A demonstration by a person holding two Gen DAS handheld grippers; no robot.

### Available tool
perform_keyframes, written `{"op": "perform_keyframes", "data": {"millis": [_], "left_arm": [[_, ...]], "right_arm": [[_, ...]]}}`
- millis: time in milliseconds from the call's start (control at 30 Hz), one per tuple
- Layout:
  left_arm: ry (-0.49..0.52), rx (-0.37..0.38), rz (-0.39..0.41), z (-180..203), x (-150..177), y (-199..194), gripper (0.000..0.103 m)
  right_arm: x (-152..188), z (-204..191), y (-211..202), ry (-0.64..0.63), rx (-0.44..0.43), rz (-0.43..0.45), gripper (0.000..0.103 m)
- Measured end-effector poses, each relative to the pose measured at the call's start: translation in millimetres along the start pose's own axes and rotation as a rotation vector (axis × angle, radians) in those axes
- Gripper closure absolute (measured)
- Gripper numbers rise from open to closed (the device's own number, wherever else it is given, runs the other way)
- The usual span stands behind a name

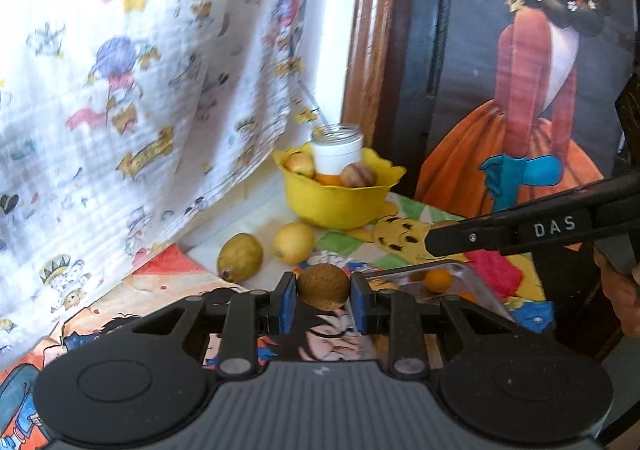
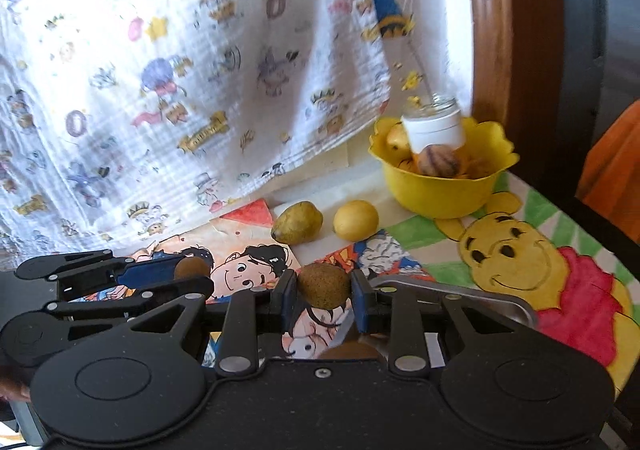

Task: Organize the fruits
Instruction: 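Carry the small brown fruit with the right gripper while the left carries its fruit to the tray, then lower both small fruits onto the tray and open both grippers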

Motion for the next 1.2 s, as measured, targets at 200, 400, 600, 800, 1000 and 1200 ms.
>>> {"op": "perform_keyframes", "data": {"millis": [200, 400, 600, 800, 1000, 1200], "left_arm": [[-0.001, 0.038, 0.001, 24.4, 9.0, -16.8, 0.072], [-0.011, 0.068, -0.010, 47.4, 27.9, -21.9, 0.072], [-0.018, 0.100, -0.057, 66.3, 51.2, -16.3, 0.072], [-0.034, 0.121, -0.118, 81.1, 79.5, -5.7, 0.072], [-0.034, 0.122, -0.172, 89.0, 101.2, 6.5, 0.072], [-0.021, 0.103, -0.191, 93.0, 112.4, 15.8, 0.072]], "right_arm": [[26.1, 8.0, -38.9, 0.012, 0.051, 0.047, 0.072], [60.4, 18.6, -60.8, 0.020, 0.136, 0.078, 0.072], [96.1, 33.0, -67.4, 0.054, 0.176, 0.091, 0.072], [128.3, 46.5, -57.1, 0.092, 0.191, 0.078, 0.072], [149.2, 52.3, -42.6, 0.088, 0.197, 0.064, 0.072], [160.6, 53.6, -27.8, 0.056, 0.223, 0.062, 0.072]]}}
Point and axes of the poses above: each gripper's, at about its wrist camera, not at the fingertips, and y roughly the way its jaws point, z to its right, x to its underside, the point moved 1 cm from there along y, roughly the way its jaws point, and after that the axes turned 1 degree about -z, right-handed, at the moved point
